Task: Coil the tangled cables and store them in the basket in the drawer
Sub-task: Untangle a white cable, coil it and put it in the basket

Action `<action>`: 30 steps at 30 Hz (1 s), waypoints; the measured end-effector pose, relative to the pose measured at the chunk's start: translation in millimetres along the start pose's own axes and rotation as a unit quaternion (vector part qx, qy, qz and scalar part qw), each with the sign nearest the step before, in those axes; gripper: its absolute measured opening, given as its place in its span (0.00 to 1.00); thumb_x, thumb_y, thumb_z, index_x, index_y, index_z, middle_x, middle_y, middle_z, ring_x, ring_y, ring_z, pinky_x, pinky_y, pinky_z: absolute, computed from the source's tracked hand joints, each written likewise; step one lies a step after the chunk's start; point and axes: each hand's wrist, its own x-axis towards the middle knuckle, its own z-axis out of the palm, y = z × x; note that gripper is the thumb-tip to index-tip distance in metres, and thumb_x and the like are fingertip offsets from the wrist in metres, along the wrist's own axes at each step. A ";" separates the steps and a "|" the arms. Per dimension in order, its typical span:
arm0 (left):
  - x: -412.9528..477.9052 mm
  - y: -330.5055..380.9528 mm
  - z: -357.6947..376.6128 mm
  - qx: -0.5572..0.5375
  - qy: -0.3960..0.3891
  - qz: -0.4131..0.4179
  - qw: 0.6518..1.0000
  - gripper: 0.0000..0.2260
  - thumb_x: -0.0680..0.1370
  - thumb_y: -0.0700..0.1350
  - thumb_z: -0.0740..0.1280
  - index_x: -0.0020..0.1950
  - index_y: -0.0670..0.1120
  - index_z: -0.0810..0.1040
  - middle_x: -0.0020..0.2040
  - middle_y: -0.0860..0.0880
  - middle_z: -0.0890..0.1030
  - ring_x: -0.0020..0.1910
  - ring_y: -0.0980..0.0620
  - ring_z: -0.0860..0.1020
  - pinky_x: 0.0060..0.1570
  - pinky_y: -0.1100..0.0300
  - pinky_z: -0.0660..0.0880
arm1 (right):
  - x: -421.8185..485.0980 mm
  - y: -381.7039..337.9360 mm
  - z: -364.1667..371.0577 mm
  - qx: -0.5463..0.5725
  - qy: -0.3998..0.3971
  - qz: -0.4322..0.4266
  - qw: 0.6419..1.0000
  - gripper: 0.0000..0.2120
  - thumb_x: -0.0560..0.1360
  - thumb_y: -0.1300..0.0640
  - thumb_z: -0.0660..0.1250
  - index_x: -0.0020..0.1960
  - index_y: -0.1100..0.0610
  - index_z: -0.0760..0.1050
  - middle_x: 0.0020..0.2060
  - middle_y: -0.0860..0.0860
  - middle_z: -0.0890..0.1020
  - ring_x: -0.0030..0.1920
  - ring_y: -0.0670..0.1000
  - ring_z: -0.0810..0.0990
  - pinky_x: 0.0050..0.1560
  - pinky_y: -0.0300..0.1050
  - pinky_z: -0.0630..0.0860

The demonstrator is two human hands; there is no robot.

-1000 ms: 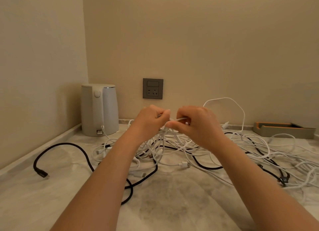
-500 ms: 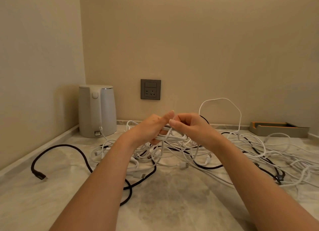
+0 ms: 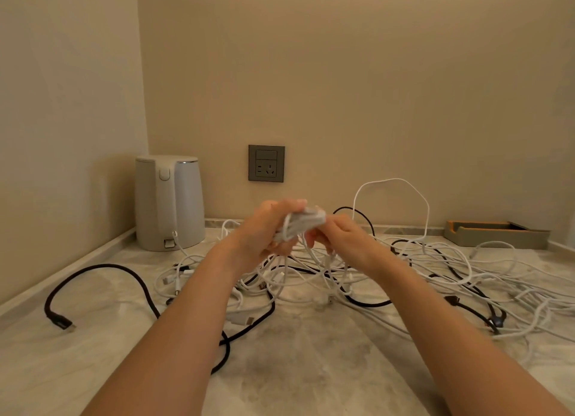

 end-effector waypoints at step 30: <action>12.5 -4.5 -9.4 -0.194 0.405 -0.025 0.893 0.13 0.80 0.45 0.57 0.35 0.44 0.68 0.22 0.51 0.63 0.17 0.57 0.59 0.19 0.65 0.58 | -1.1 -18.5 19.0 -0.365 0.023 -0.045 0.930 0.10 0.81 0.55 0.57 0.51 0.54 0.76 0.42 0.50 0.82 0.41 0.52 0.77 0.41 0.46 0.75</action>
